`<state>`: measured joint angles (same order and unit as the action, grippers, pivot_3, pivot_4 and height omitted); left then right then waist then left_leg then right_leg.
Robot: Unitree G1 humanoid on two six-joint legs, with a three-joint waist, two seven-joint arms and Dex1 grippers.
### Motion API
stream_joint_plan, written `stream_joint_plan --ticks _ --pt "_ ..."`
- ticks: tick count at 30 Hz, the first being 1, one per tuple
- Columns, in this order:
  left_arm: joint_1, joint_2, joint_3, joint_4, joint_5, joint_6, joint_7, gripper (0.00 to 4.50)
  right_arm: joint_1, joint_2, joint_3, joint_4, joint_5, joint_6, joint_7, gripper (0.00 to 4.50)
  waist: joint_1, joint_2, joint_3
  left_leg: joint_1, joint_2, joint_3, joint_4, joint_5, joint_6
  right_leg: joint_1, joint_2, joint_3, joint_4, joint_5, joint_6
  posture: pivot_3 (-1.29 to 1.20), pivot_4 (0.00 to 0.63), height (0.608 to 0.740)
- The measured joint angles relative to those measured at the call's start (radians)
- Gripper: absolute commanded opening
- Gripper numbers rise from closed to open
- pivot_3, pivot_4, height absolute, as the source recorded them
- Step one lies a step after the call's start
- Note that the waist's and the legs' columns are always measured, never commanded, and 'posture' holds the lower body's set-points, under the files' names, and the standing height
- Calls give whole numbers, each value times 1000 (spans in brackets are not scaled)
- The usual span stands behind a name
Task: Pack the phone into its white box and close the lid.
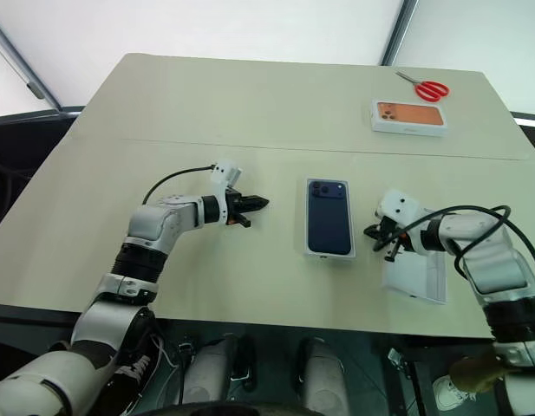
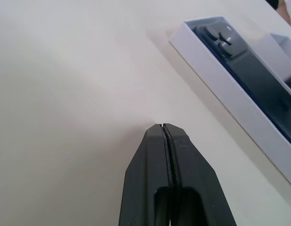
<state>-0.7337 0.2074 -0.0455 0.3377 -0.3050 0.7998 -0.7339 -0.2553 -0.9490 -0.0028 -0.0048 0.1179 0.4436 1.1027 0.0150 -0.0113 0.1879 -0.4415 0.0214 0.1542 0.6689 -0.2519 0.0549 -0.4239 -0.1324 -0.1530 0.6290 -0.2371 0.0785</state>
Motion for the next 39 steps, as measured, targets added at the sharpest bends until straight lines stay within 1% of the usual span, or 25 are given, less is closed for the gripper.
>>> stream_joint_plan --ticks 6,8,11,20,24,32,33,34,36,37,39 --pt "11 -21 20 -49 -36 -2 6 58 13 -25 -6 -16 33 35 25 0 -2 0 0 0 0 -1 0 1 -1 0 0 0 1 0 0 0 150 738" --pt "24 -12 18 -77 -41 -16 -11 58 51 -65 -8 -57 57 57 66 0 0 0 0 0 0 -1 0 2 0 -1 0 0 1 0 0 0 150 738" --pt "47 40 24 -136 -68 -33 -59 58 133 -139 -13 -130 94 75 135 0 -1 0 0 0 1 -1 -1 2 0 -1 1 0 1 0 0 0 150 738" --pt "102 141 20 -244 -98 -71 -145 58 87 -163 -1 -23 50 6 122 0 0 0 0 0 0 -1 1 2 -2 0 0 0 1 0 -1 0 150 738" --pt "113 145 18 -265 -100 -81 -159 58 84 -178 -2 2 42 -15 129 0 -1 0 0 -1 0 -1 1 4 1 -1 0 0 1 1 -1 0 150 738" --pt "143 163 7 -306 -120 -89 -179 58 84 -183 -3 10 43 -34 142 0 -1 0 0 0 0 -1 1 4 0 -1 1 0 2 1 -1 0 150 738" --pt "146 171 7 -307 -120 -89 -181 290 63 -167 -4 14 54 -14 133 0 -2 0 0 0 0 -1 1 4 0 -1 1 0 2 1 -1 0 150 738" --pt "148 185 6 -305 -120 -89 -182 580 9 -118 -18 21 75 33 100 258 -9 0 0 0 1 -1 2 4 0 -1 1 0 2 1 -2 0 150 738" --pt "146 187 0 -304 -121 -90 -191 1347 -70 -42 -50 18 125 118 40 908 -12 2 0 0 1 -1 2 4 0 -1 1 1 2 1 -2 0 150 738" --pt "146 187 -2 -304 -121 -91 -196 1870 -88 -25 -62 6 144 146 20 1367 -9 2 0 0 2 -1 2 4 0 -2 2 0 3 1 -2 0 150 738" --pt "155 204 -2 -304 -121 -113 -210 2914 -100 -18 -80 -21 174 198 -8 2471 0 2 0 -1 2 -2 1 5 0 -2 2 -1 3 1 -2 0 150 738"
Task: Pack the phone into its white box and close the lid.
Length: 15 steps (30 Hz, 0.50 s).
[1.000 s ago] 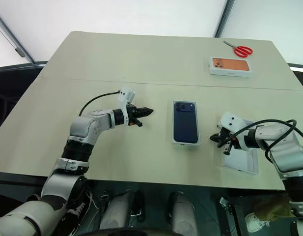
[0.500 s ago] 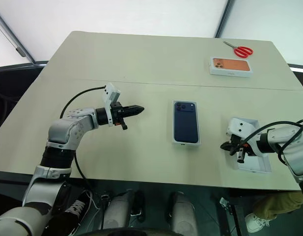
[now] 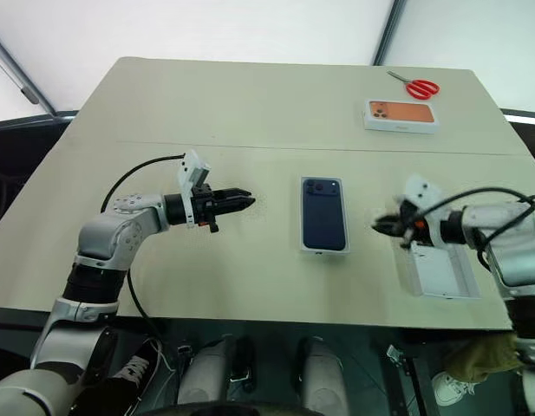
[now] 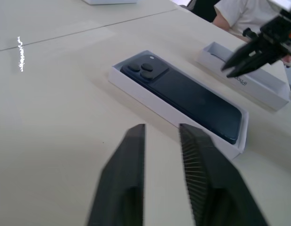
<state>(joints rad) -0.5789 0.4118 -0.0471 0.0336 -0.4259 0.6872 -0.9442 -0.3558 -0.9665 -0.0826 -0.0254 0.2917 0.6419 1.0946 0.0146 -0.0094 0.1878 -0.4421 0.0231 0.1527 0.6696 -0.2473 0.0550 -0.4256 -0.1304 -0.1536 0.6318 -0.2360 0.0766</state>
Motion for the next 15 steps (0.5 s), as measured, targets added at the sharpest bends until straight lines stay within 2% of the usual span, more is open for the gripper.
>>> stream_joint_plan --ticks 3,4,7,12,15 --pt "20 40 3 3 1 -53 -38 4362 -33 0 -32 3 19 93 -61 3931 0 1 0 -1 -1 0 0 0 0 0 -1 0 -1 0 0 0 150 738" --pt "24 49 3 3 1 -72 -53 4500 -34 -13 -35 1 14 116 -79 4454 0 1 0 -1 -1 0 0 0 0 0 -1 0 -1 0 0 0 150 738" --pt "28 73 3 3 0 -115 -88 4500 -33 -34 -51 -35 13 273 -154 4454 -2 1 0 -1 -1 0 0 0 0 -1 -2 0 -1 0 0 0 150 738" --pt "34 76 4 0 -23 -153 -120 4500 14 -46 -58 -235 97 599 -217 4454 -4 1 0 -1 0 0 0 0 -1 -1 -1 0 0 1 -1 0 150 738" --pt "52 78 6 -20 -23 -202 -127 4500 44 -92 -75 -269 96 679 -264 4454 -2 1 0 -1 0 0 0 0 -1 -1 -1 0 -1 1 -1 0 150 738"
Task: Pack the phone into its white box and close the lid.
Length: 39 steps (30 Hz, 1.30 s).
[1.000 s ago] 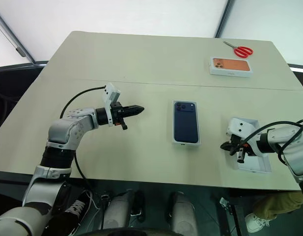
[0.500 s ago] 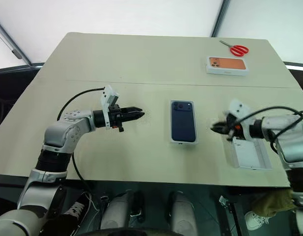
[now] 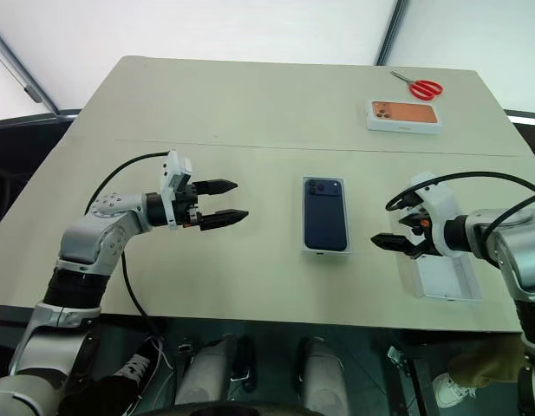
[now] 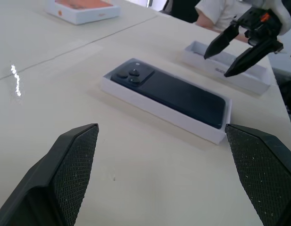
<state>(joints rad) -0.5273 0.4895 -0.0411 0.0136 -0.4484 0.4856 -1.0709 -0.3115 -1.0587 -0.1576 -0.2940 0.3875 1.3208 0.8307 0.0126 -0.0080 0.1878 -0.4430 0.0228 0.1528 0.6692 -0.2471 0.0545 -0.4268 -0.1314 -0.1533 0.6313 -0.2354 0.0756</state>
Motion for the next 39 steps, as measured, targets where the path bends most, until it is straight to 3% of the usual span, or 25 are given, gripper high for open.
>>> stream_joint_plan --ticks 5,9,20,23,30,31,35,39 --pt "22 -4 15 -10 -2 -70 -11 4500 21 20 -42 -29 3 136 -87 4454 -1 0 0 0 0 0 0 0 0 0 0 0 0 0 0 0 150 738" --pt "27 -5 20 -19 -16 -86 -20 4500 19 118 -87 -78 53 272 -143 4454 -2 0 0 0 0 0 0 0 0 0 1 0 0 0 0 0 150 738" --pt "76 29 11 -22 -12 -171 -119 4500 14 150 -100 -53 98 287 -295 4454 -2 0 0 0 1 1 0 0 0 0 2 0 0 0 0 0 150 738" --pt "88 52 -7 -22 3 -194 -147 4500 -1 175 -102 -46 99 287 -323 3680 -2 0 0 0 1 1 0 0 0 0 3 1 0 0 0 0 150 738" --pt "90 45 -18 -21 8 -223 -145 4500 -22 203 -110 -21 98 287 -375 234 -3 0 0 0 2 1 0 0 0 0 4 1 0 0 0 0 150 738" --pt "90 41 -18 -21 8 -228 -143 4500 -23 212 -112 -23 98 287 -381 43 -4 0 0 0 2 1 0 0 0 0 4 1 0 0 0 0 150 738" --pt "89 37 -19 -21 8 -231 -127 4500 -40 227 -107 -22 97 287 -396 43 -7 0 0 0 3 1 0 0 0 0 5 2 0 0 0 0 150 738" --pt "86 27 -16 -17 12 -236 -97 4500 -153 311 -97 15 95 265 -412 43 -21 1 0 0 4 2 0 0 0 -1 7 3 0 0 0 0 150 738"
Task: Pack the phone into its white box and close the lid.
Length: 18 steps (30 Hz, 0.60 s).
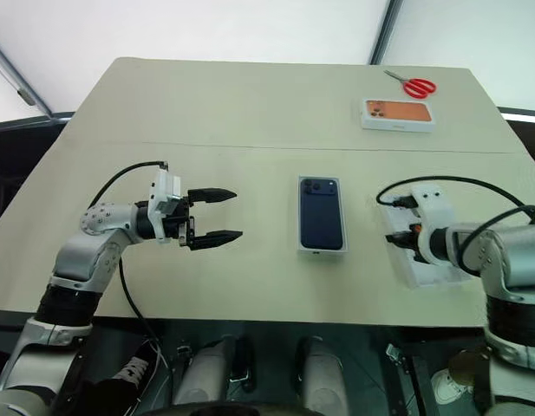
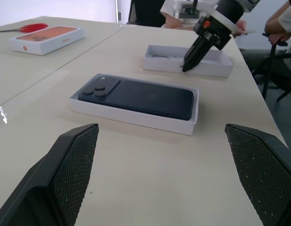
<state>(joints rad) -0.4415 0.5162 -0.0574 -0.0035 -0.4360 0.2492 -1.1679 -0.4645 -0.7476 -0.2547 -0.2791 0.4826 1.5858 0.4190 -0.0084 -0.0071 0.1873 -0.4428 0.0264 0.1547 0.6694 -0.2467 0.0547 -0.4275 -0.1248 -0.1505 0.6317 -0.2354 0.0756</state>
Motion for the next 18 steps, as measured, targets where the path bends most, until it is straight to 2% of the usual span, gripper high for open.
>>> stream_joint_plan --ticks 4,8,14,16,18 --pt "-22 -20 7 22 4 1 55 4500 -189 142 -68 39 11 -72 -20 43 -6 0 0 0 1 1 0 1 -1 -1 4 1 1 0 0 0 150 738" --pt "-38 -30 35 38 4 21 119 4500 -312 288 -131 41 83 -132 -10 43 -3 0 0 0 2 1 -1 1 -1 -1 5 1 1 0 0 0 150 738" --pt "-64 -84 55 73 4 75 241 4500 -358 607 -280 83 215 -36 -39 43 -3 0 0 0 1 2 0 1 0 -1 5 1 2 1 0 0 150 738" --pt "-70 -91 64 71 3 80 267 4500 -366 679 -317 101 237 -14 -62 43 -4 0 0 0 1 2 0 1 -1 -1 5 1 3 1 0 0 150 738" --pt "-72 -97 82 62 -9 110 302 4500 -406 790 -428 151 272 12 -112 43 -7 1 0 0 2 2 0 1 -1 -2 5 1 3 1 0 0 150 738"
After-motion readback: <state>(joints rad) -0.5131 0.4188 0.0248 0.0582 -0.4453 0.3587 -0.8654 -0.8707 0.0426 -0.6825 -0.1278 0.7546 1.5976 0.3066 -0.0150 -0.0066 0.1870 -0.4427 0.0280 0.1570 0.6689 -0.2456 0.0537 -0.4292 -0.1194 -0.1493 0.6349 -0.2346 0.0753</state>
